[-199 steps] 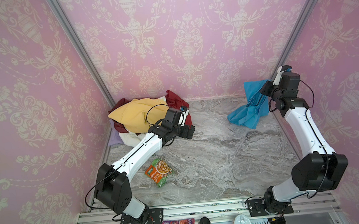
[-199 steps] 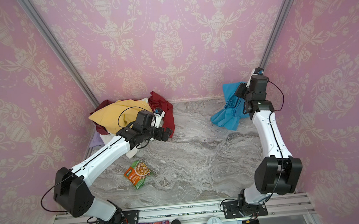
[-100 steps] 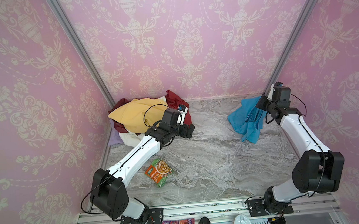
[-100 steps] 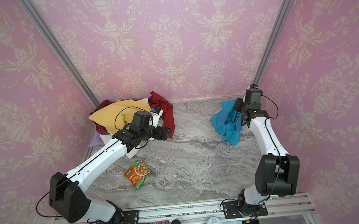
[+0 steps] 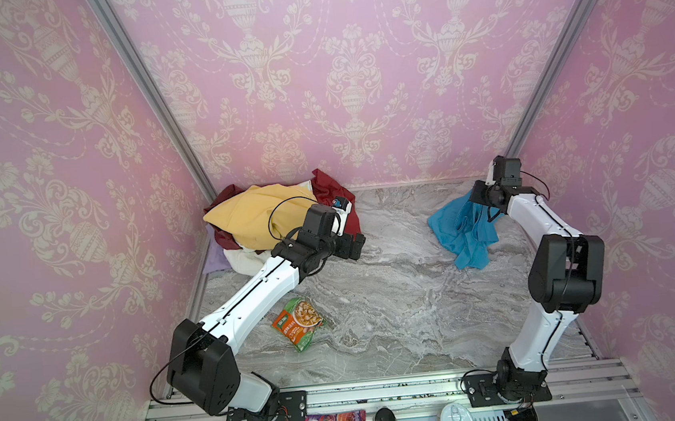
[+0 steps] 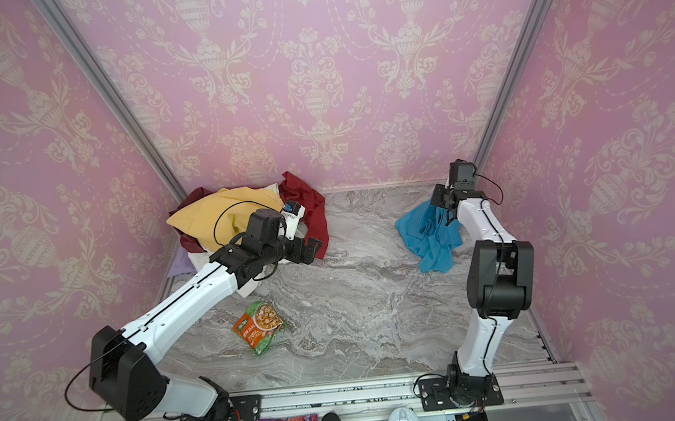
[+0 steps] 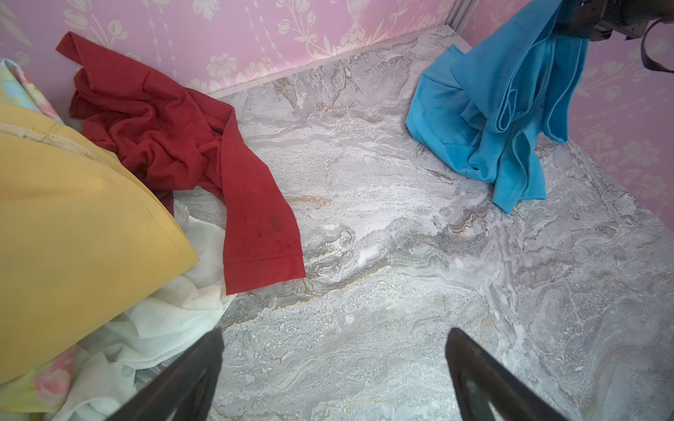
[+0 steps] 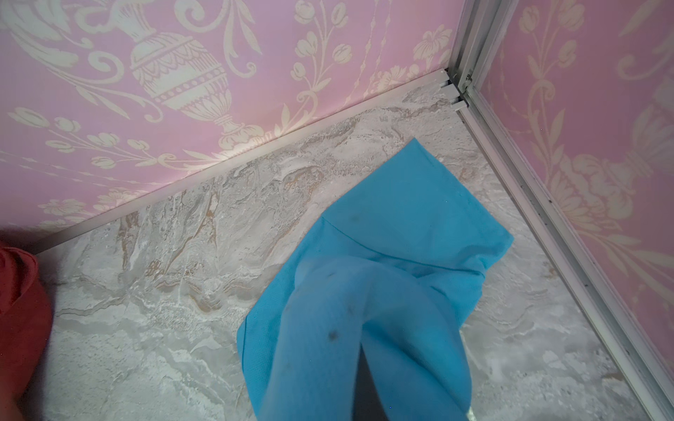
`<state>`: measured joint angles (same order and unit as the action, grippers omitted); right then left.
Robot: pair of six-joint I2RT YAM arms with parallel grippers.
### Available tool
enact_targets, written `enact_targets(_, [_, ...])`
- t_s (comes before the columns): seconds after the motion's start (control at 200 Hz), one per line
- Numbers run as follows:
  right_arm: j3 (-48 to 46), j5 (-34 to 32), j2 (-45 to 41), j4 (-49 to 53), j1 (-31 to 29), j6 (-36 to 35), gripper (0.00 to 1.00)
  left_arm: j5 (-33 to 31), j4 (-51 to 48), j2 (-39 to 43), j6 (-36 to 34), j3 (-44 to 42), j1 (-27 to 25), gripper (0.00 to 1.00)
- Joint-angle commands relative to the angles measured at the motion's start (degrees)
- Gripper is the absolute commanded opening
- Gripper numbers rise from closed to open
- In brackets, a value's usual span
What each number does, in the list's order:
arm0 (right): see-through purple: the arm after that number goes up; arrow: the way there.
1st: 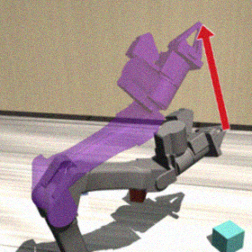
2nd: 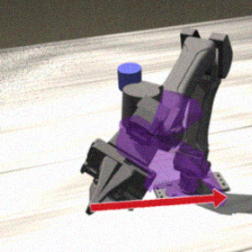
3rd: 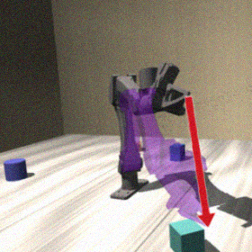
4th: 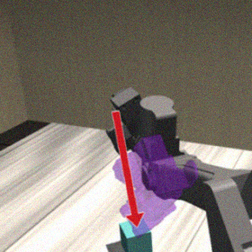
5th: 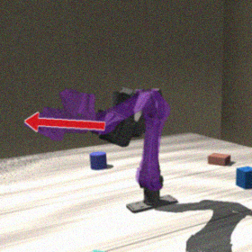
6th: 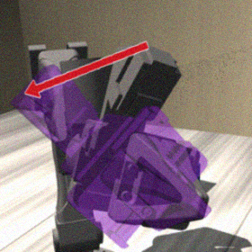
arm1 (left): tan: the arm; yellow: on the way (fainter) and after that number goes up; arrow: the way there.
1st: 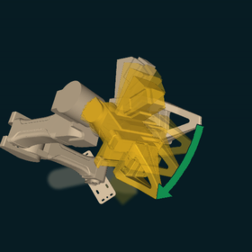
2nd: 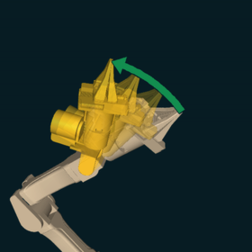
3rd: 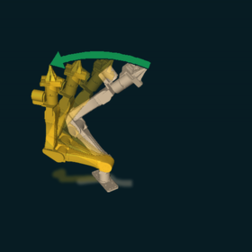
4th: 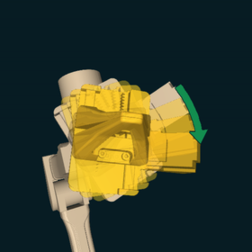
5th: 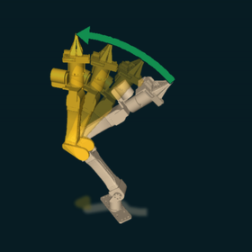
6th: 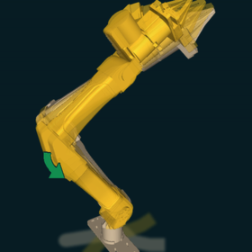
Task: Pick out a specific cloth from the pile
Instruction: 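Lower the turquoise cloth onto the open table and open the right gripper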
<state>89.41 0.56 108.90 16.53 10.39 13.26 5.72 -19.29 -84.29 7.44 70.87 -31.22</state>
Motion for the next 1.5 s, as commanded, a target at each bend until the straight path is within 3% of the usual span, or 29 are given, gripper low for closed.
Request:
enact_targets(0.0, [5.5,-1.0,3.4,1.5,0.4,-4.4,0.00,0.3,0.7,-0.1,1.4,-0.6,0.9,0.97])
enact_targets(0.575, [12.8,0.3,15.5,11.5,0.5,-5.8,0.03,1.6,3.0,-1.1,3.3,-2.0,3.9,0.97])
enact_targets(0.736, [18.1,0.8,17.8,16.6,0.5,-5.6,0.17,1.8,3.4,-0.6,3.9,-2.1,3.9,0.97])
enact_targets(0.891, [20.3,2.1,14.4,19.3,0.3,-4.2,0.61,2.3,3.7,0.0,4.5,-2.0,4.2,0.98])
enact_targets(0.976, [18.6,2.0,10.5,19.3,0.1,-3.2,0.75,2.7,3.8,0.7,4.7,-2.0,4.2,0.98])
enact_targets(1.161, [8.2,1.6,0.1,14.1,-1.2,-2.0,0.91,2.0,5.0,3.4,4.5,-3.1,4.2,0.99])
enact_targets(1.496, [-20.2,3.1,-19.5,-4.7,-4.5,3.9,0.94,-3.1,5.8,7.5,2.8,-4.0,4.3,0.99])
